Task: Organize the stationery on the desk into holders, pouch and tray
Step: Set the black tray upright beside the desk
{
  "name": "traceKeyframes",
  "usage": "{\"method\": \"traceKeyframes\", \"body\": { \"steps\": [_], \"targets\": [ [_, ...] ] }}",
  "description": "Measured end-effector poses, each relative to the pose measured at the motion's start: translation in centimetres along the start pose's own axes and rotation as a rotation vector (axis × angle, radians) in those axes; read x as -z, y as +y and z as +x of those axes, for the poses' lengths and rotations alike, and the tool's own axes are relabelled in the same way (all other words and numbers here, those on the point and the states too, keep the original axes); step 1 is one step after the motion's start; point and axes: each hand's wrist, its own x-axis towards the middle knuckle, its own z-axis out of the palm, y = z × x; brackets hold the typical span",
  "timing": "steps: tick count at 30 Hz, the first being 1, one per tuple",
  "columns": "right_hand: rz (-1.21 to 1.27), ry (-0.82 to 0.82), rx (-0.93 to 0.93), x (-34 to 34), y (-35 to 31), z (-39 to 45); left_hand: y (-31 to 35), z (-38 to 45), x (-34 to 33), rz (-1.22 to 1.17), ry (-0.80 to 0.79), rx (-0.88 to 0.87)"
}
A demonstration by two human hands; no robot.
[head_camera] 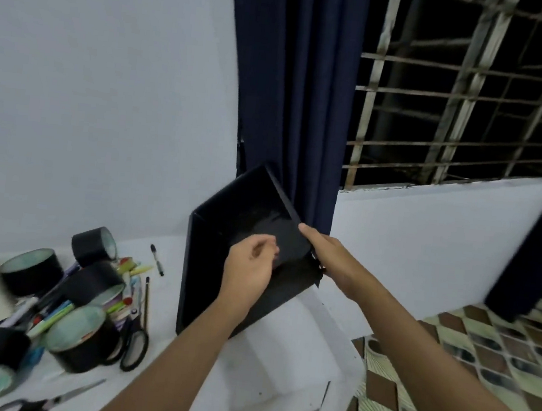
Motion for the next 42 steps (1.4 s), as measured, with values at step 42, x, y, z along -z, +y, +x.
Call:
{"method": "traceKeyframes", "body": {
  "steps": [42],
  "targets": [
    [-0.809,0.481,0.565,0.2,8.7,9.0,-7.4,5.7,6.2,0.826,0.036,0.251]
  ]
}}
